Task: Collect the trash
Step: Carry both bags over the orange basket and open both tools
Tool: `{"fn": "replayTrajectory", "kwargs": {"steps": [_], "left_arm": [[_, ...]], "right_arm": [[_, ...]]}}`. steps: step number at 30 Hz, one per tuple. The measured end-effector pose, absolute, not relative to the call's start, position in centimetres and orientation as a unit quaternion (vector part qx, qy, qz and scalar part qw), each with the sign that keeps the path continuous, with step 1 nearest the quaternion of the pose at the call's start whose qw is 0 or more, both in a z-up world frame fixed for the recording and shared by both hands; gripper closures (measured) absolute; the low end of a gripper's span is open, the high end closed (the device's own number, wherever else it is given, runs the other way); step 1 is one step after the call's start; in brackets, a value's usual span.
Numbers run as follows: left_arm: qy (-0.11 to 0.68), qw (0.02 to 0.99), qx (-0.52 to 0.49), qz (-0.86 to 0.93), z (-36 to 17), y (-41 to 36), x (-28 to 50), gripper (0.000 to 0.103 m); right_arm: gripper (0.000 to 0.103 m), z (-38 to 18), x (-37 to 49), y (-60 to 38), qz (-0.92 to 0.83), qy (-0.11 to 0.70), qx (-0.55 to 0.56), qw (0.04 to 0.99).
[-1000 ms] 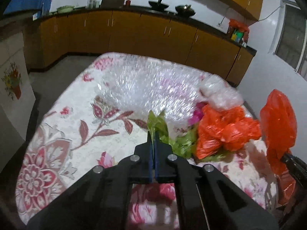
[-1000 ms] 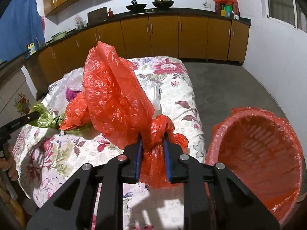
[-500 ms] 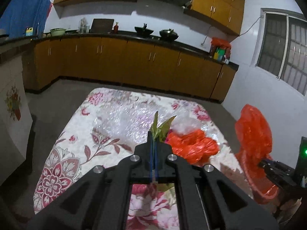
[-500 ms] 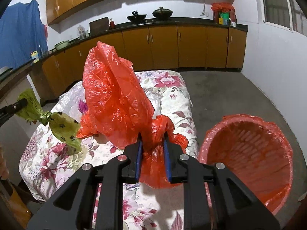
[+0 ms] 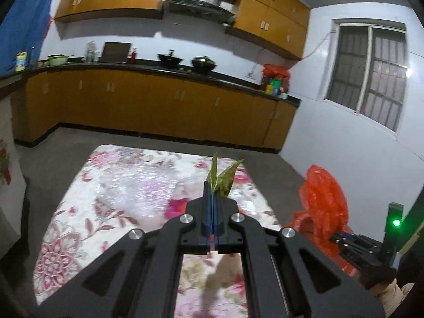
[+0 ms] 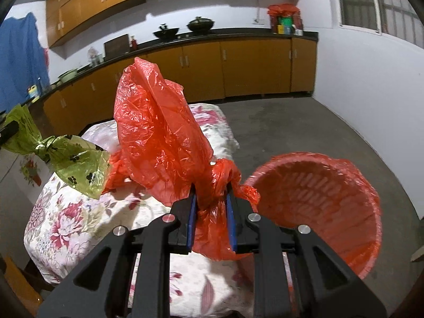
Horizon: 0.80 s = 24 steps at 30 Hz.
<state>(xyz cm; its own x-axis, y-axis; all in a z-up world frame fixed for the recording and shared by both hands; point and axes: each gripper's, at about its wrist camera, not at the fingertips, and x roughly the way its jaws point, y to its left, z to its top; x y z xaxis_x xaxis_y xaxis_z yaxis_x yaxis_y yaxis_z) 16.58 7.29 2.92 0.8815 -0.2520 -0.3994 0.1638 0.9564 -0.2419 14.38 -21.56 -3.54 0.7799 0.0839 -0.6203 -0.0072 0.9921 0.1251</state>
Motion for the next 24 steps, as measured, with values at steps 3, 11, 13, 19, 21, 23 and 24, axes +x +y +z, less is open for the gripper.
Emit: {"fn": "replayTrajectory", "kwargs": {"steps": [3, 11, 13, 19, 21, 23, 24], "left_arm": [[0.219, 0.961, -0.100, -0.135, 3.1, 4.8, 16.8, 0.100], [0.217, 0.950, -0.108, -0.198, 2.8, -2.2, 17.5, 0.100], [0.220, 0.946, -0.111, -0.211, 2.6, -3.9, 17.9, 0.100], [0.231, 0.934, -0.111, -0.247, 1.6, -8.7, 18.4, 0.100], [0.236, 0.931, -0.110, -0.257, 1.2, -10.0, 18.6, 0.100], [0.242, 0.927, -0.109, -0.265, 0.8, -11.0, 18.8, 0.100], [0.245, 0.925, -0.108, -0.269, 0.5, -11.5, 18.9, 0.100]], "right_arm": [[0.083, -3.4, 13.8, -22.8, 0.006, 0.330, 0.066, 0.942], [0.083, -3.2, 12.2, -27.5, -0.054, 0.328, 0.093, 0.939], [0.083, -3.2, 11.7, -28.8, -0.070, 0.327, 0.102, 0.937], [0.083, -3.7, 10.6, -31.7, -0.107, 0.329, 0.123, 0.930], [0.083, -3.9, 10.2, -32.5, -0.116, 0.330, 0.129, 0.928], [0.083, -4.0, 9.9, -33.2, -0.123, 0.330, 0.136, 0.926], [0.083, -4.1, 9.8, -33.4, -0.126, 0.330, 0.138, 0.926]]}}
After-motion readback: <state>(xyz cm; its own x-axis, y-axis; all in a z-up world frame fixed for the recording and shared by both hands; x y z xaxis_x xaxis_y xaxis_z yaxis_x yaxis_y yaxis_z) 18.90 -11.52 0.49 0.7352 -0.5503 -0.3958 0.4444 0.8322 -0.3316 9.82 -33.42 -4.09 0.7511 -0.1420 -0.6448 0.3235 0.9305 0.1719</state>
